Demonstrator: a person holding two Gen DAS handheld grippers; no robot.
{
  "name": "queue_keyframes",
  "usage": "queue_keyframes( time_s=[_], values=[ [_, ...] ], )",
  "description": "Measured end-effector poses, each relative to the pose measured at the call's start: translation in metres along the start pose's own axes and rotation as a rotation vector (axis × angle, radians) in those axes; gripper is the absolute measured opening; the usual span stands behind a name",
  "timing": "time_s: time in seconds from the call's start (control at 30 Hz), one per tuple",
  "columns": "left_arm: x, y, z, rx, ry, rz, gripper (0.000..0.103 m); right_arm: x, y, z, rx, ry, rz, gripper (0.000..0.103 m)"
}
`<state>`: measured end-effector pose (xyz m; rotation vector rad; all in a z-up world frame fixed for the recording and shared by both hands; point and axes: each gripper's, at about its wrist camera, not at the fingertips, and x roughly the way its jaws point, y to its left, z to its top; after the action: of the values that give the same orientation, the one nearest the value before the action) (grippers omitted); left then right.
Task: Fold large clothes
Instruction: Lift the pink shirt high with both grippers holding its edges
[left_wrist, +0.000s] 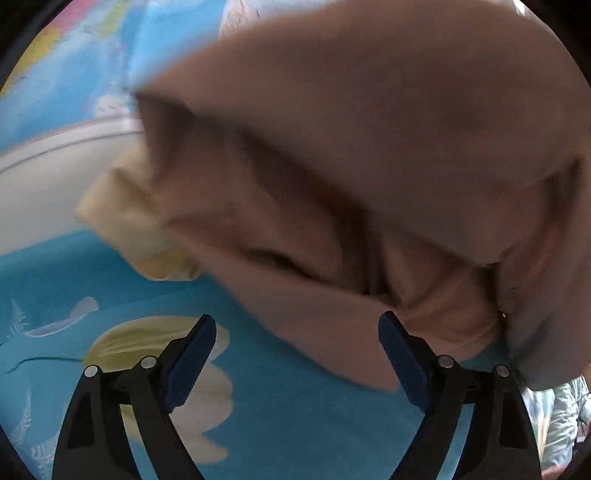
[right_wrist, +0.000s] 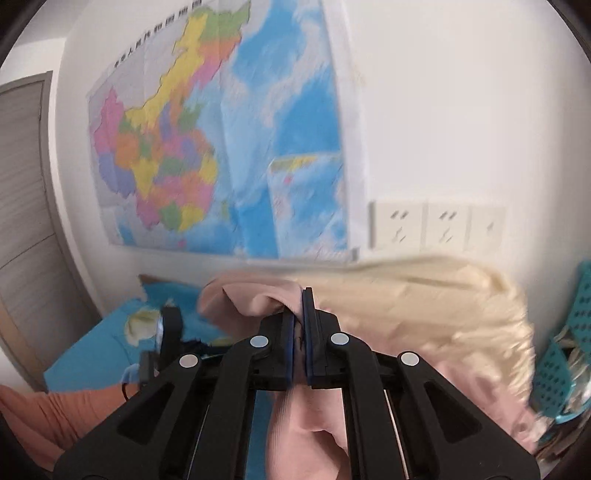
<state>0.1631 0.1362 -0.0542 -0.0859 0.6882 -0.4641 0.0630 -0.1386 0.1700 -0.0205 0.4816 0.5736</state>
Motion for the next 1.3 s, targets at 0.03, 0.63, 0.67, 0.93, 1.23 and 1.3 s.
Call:
queue_keyframes(
  time_s=[0.03, 0.63, 0.67, 0.93, 1.23, 1.3],
  values=[
    [0.006, 0.0, 0.003, -0.013, 0.005, -0.001, 0.086, -0.007, -0.002, 0.003, 0.006, -0.009, -0.002, 0.005],
    [-0.254, -0.046, 0.064, -0.015, -0.51, -0.058, 0.002, -0.194, 0.014, 0.07, 0.014, -0.361, 0.064, 0.004],
    [-0.275, -0.049, 0.067, -0.006, -0.537, -0.044, 0.002, -0.207, 0.016, 0.073, 0.014, -0.387, 0.073, 0.004],
    [-0.426, -0.106, 0.059, 0.13, -0.719, 0.144, 0.002, -0.279, 0.028, 0.069, 0.038, -0.51, 0.223, 0.004],
    [-0.542, -0.167, 0.072, 0.173, -0.809, 0.348, 0.002, -0.296, 0.038, 0.061, 0.073, -0.495, 0.403, 0.004],
    [-0.55, -0.185, 0.072, 0.23, -0.828, 0.427, 0.002, -0.288, 0.034, 0.058, 0.088, -0.487, 0.414, 0.004]
  ],
)
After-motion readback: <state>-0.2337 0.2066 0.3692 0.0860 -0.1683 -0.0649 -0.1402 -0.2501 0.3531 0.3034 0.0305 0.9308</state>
